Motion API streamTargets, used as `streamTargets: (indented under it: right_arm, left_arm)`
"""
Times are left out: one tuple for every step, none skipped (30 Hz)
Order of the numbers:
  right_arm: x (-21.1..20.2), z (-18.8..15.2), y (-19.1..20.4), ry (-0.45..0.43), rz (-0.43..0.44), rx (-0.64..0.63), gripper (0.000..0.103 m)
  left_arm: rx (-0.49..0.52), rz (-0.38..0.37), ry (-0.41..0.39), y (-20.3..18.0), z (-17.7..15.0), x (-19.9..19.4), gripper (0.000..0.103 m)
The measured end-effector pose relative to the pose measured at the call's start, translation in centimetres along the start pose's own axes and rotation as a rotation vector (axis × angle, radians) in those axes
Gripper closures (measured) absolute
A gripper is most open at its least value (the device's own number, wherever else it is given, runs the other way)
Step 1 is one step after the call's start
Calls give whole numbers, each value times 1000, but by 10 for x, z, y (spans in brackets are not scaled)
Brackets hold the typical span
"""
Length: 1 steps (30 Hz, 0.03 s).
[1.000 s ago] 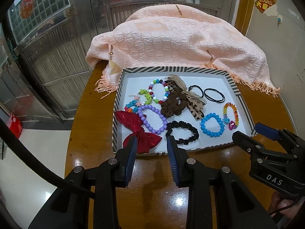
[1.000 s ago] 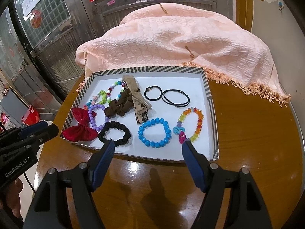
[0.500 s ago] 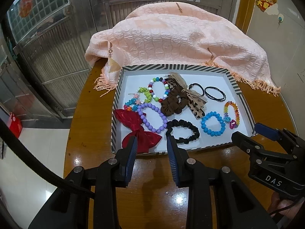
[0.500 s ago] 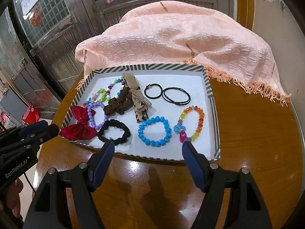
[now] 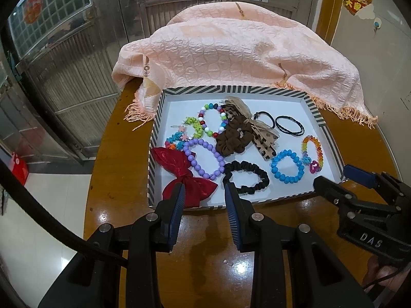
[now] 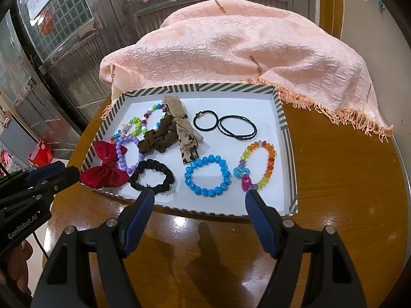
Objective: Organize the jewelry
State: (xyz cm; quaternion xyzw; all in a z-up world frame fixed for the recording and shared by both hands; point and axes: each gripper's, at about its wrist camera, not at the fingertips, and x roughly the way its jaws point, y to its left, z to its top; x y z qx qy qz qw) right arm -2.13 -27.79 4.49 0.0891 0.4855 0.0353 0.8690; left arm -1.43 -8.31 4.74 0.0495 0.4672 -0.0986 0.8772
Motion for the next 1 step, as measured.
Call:
streamTargets:
  right_arm:
    - [-1, 1, -3, -4, -3, 5, 26]
  left_arm:
    - [-6, -5, 8, 1, 0, 0, 78]
